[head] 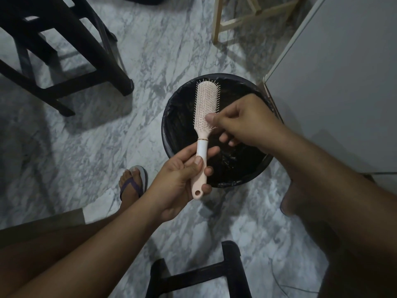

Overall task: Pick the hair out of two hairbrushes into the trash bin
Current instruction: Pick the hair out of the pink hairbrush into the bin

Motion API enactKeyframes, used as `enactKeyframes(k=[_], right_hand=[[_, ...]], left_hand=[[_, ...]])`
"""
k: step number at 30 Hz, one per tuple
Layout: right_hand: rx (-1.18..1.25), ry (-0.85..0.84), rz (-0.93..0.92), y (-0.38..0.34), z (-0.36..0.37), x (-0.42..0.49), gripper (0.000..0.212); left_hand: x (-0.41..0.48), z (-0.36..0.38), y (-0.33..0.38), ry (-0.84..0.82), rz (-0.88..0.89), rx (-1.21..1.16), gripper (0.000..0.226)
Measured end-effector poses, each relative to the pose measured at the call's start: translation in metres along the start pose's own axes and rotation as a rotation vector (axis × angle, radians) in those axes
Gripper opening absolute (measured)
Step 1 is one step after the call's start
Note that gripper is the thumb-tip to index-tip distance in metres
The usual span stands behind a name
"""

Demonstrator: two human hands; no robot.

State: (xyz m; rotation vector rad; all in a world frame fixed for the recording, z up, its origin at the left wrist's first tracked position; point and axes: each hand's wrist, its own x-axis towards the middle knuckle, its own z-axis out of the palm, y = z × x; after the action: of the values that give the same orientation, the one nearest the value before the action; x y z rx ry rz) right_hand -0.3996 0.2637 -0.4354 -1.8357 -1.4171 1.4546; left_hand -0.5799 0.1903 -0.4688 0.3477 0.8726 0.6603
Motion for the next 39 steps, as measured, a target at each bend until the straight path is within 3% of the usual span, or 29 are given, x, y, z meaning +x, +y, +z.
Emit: enactKeyframes(k=[5, 7, 11, 15, 19, 24, 30, 39], right_hand=[[-0.217, 0.041, -0.133, -0.003, -0.009, 0.000, 0.026], [-0.121, 0.034, -0.131, -0.005, -0.014, 0.002, 0.028], [0.179, 0.330, -0.097, -0.007, -0.033, 0.015, 0.030], [0.041, 0.249, -0.183, 0.003, -0.033, 0.018, 0.006], [-0.346, 0.113, -0.365, 0.012, -0.008, 0.008, 0.015], [-0.576, 0.088, -0.361, 0.008, -0.002, 0.006, 0.036], [-0.616, 0.163, -0.317, 0.001, 0.006, 0.003, 0.020], [-0.692, 0.187, -0.447, 0.004, 0.012, 0.001, 0.016]], left_hand=[[0.000, 0.002, 0.002, -0.020, 0.005, -0.024, 0.044], [0.000, 0.003, 0.004, -0.030, 0.019, -0.036, 0.045], [0.000, -0.001, 0.002, -0.004, -0.006, -0.052, 0.046], [-0.002, -0.005, -0.001, 0.014, -0.017, -0.031, 0.044], [0.000, -0.003, -0.003, 0.018, -0.033, -0.038, 0.042], [-0.001, -0.001, -0.007, 0.048, -0.019, 0.034, 0.040], [-0.002, -0.003, -0.007, 0.092, 0.033, 0.190, 0.039], [-0.002, -0.001, -0.007, 0.092, 0.033, 0.148, 0.039]])
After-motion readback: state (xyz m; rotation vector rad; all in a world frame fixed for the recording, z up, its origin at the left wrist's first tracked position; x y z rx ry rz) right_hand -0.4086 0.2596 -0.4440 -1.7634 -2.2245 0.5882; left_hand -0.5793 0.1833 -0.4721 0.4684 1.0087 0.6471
